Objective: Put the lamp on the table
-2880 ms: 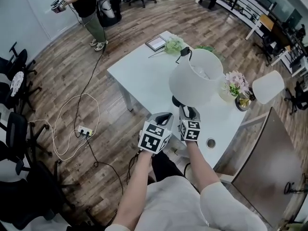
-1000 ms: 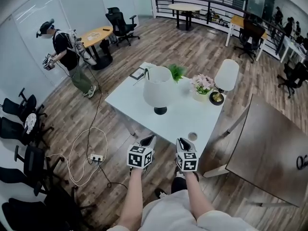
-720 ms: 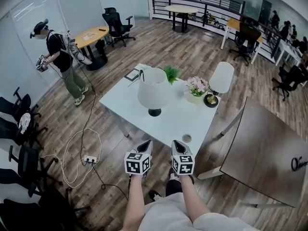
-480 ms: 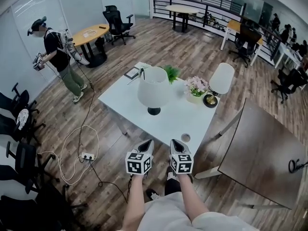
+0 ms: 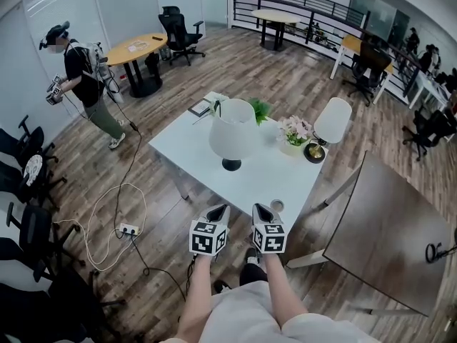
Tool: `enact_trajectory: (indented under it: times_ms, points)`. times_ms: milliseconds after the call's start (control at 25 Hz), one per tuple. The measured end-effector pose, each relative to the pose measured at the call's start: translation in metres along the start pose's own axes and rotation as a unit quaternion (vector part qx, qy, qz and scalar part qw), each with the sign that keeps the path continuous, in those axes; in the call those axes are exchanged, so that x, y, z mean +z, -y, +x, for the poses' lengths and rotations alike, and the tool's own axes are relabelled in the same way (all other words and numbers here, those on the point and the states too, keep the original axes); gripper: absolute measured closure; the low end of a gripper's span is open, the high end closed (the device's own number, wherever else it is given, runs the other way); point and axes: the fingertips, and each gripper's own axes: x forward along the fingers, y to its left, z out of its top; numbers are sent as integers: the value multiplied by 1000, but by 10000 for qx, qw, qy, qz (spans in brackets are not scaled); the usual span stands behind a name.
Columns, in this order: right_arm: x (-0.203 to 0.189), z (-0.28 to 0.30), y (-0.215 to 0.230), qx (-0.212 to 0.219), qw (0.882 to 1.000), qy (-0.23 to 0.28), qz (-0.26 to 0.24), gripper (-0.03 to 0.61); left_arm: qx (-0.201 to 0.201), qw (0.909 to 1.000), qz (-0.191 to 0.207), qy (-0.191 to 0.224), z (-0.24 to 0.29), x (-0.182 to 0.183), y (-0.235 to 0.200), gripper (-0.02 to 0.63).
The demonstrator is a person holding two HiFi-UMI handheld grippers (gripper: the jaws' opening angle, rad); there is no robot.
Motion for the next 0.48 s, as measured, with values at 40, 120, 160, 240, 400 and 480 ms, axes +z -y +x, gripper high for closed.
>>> enact_trajectory:
  times_ms: [40,120,160,240,400,480]
  points:
    - [2,1,-2,15,10000,8,-11,552,2,10000,14,18,-1,3,-1,614]
    - [5,2,-5,29,10000,9,-21,552,10,10000,7,43,-4,7,-3,614]
    - [6,3,-6,31,10000,7,-19,552,13,10000,12,45,-5,8,-5,614]
    - [7,6,-8,32,10000,4,-10,552,15,10000,49,32,-6,9,-7,614]
    - [7,9,-11,18,10000,5,-2,552,20,10000,68,-2,-8,7,-11,614]
    - [8,8,-13,-7,10000,8,7,552,2,10000,75,-26,-9,6,-12,614]
